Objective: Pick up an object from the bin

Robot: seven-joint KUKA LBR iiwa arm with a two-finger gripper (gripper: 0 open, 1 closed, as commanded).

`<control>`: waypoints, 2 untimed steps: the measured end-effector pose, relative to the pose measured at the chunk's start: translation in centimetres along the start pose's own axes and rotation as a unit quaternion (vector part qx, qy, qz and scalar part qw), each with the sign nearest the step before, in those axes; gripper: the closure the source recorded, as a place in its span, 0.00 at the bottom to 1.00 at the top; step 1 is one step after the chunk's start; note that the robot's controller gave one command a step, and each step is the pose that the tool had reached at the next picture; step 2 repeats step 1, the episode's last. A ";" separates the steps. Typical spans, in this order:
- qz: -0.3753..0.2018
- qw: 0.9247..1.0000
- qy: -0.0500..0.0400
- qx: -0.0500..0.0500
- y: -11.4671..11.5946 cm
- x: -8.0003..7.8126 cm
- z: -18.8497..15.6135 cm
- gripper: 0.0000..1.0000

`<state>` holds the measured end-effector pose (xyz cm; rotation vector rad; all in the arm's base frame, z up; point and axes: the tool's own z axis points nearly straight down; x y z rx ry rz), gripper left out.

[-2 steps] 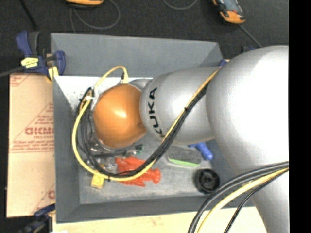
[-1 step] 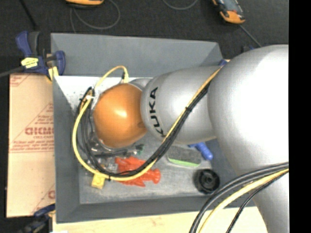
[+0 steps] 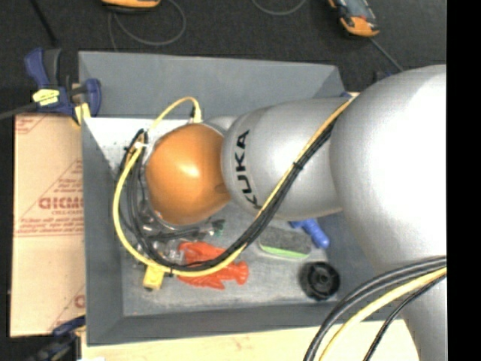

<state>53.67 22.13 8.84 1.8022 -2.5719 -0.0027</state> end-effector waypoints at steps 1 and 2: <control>0.000 1.000 -0.001 0.001 -0.1 0.0 -1.1 1.00; 0.000 1.000 -0.001 0.001 -0.1 0.0 -1.1 1.00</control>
Offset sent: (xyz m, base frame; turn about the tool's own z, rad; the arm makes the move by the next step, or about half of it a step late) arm 0.0001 0.0000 0.0344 0.0000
